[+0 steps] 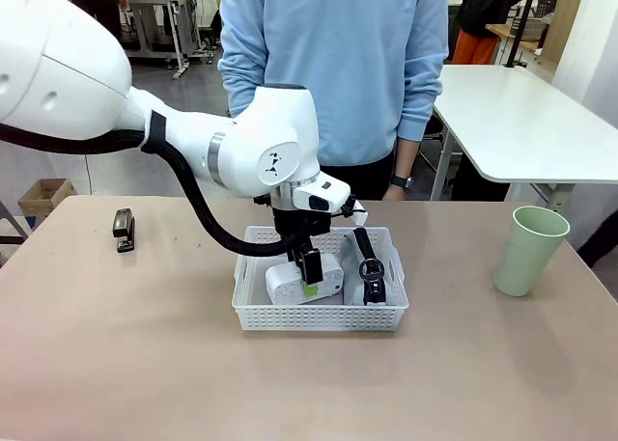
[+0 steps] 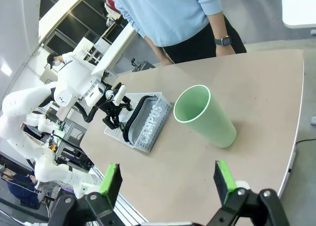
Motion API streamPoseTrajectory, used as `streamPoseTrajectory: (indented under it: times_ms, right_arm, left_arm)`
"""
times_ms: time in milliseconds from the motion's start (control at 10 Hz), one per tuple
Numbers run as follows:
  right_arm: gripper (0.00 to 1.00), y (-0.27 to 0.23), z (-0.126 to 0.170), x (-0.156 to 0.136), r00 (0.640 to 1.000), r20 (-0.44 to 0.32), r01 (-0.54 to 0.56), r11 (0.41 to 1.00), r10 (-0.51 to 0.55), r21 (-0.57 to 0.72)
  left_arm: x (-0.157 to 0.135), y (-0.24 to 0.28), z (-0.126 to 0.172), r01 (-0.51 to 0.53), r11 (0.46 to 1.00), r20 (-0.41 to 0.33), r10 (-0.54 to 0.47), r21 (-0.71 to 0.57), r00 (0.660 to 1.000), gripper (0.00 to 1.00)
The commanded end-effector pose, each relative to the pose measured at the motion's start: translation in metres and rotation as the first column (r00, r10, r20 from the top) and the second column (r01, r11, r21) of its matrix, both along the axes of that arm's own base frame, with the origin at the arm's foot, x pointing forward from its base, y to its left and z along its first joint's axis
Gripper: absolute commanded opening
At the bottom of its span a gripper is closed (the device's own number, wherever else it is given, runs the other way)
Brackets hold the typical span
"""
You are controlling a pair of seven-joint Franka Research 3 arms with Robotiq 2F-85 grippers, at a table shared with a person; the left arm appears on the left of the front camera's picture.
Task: Efficiently arrange items inside the basket to fit them all.
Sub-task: Pick up the Digital clock and place it inside the Organizing basket.
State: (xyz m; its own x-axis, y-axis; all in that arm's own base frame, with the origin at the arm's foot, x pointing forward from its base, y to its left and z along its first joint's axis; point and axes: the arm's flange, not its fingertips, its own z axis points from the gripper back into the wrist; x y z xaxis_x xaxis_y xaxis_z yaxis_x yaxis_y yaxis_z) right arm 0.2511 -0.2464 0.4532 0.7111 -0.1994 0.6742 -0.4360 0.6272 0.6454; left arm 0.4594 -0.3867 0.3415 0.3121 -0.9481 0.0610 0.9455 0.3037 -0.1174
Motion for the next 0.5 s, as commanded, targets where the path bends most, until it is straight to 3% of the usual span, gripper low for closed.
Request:
streamPoseTrajectory:
  times_ms: [0,200,400]
  right_arm:
    - [1.00,-0.001,0.001,0.002,0.999,0.034,-0.003,1.000,0.003,0.006]
    - [1.00,-0.001,0.001,0.002,0.999,0.034,-0.003,1.000,0.003,0.006]
    - [1.00,-0.001,0.001,0.002,0.999,0.034,-0.003,1.000,0.003,0.006]
  left_arm:
    - [-0.030,0.048,0.046,-0.029,0.993,0.028,0.032,-0.117,0.999,1.00]
    - [-0.057,0.116,0.103,-0.085,0.964,0.066,0.105,-0.252,0.992,1.00]
    - [-0.088,0.192,0.134,-0.130,0.892,0.063,0.174,-0.432,0.983,1.00]
